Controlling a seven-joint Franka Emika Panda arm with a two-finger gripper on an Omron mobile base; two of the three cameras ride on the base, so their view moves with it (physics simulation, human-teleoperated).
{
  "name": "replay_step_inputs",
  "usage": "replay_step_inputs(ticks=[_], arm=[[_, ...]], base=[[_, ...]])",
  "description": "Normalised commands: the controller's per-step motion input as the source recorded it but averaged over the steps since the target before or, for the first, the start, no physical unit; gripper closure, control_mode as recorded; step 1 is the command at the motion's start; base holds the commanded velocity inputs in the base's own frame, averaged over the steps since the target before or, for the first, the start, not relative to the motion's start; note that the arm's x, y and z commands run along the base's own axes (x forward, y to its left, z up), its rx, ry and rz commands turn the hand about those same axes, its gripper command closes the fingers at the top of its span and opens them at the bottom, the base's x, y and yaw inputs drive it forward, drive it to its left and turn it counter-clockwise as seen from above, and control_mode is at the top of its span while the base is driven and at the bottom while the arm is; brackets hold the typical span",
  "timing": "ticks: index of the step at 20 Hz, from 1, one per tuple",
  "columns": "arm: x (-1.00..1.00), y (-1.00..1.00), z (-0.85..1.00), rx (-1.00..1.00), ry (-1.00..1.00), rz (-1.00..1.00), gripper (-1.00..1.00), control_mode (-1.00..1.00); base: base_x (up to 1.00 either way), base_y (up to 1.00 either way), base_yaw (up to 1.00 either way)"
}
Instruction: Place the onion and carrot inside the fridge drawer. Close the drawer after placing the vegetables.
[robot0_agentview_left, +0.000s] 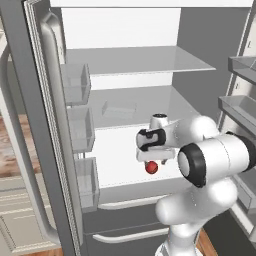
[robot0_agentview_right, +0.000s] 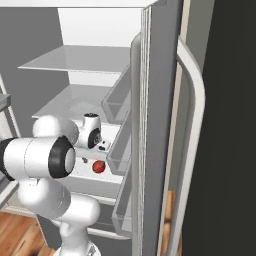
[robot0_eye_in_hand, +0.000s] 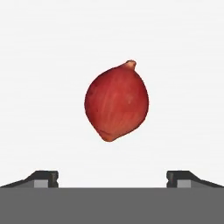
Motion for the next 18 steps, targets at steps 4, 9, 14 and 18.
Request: replay_step_inputs(ticks=[4,9,14,18], arm=[[-0.78,0.00,0.86,0.00,-0.10,0.00,-1.00,-1.00],[-1.00,0.00,0.81,0.00,-0.09,0.00,-1.00,-1.00],[-1.00,0.00,0.78,0.00,-0.08,0.00,-1.00,-1.00],[-0.99,0.05,0.89,0.00,-0.06,0.00,-1.00,-1.00]], base=[[0.00,0.00,0.00],[0.00,0.00,0.00],[0.00,0.00,0.00],[0.00,0.00,0.00]])
